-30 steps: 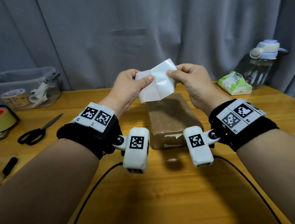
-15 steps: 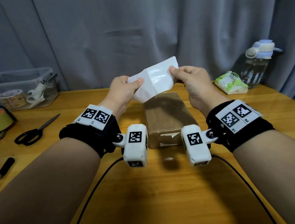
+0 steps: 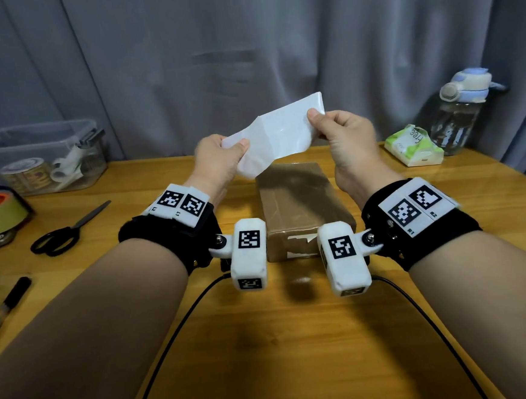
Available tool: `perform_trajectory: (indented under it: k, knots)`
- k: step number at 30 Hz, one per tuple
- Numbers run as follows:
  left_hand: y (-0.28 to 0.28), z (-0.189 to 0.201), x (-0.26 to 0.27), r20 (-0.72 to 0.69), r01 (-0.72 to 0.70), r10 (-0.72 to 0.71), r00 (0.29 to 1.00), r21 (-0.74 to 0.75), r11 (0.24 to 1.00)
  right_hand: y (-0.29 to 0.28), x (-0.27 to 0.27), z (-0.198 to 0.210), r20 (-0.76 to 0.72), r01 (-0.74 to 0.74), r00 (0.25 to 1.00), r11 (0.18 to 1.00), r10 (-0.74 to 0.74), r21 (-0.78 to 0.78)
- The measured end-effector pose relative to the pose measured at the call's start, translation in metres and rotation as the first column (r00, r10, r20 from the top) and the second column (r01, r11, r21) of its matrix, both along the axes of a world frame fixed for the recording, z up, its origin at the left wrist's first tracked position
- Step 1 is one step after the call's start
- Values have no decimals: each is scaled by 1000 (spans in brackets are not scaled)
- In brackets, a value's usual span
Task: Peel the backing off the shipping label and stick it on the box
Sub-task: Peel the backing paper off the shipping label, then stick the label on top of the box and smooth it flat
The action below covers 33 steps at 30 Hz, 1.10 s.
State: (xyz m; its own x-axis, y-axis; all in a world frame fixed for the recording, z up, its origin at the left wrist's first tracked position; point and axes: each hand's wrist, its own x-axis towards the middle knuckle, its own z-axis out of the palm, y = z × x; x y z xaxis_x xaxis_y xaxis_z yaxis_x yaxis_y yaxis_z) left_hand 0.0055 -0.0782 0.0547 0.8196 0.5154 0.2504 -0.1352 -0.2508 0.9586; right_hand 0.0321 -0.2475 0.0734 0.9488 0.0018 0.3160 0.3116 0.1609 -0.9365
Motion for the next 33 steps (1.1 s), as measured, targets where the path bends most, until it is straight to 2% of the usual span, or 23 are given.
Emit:
perform_trajectory:
  k: [8, 20, 30, 33]
  knots:
    - [4, -5, -1, -35, -34, 34, 999, 0, 999, -2, 0, 2, 23, 78, 997, 997, -78, -3]
    - [16, -10, 1, -61, -134, 137, 989, 55, 989, 2, 2, 2, 7, 104, 995, 994, -104, 38]
    - [33, -13, -2, -126, -186, 230, 965, 287, 940, -1, 8, 1, -49, 103, 994, 989, -99, 103]
    - [43, -16, -5, -140, -264, 331, 933, 355, 897, -6, 10, 5, -46, 111, 993, 979, -105, 173]
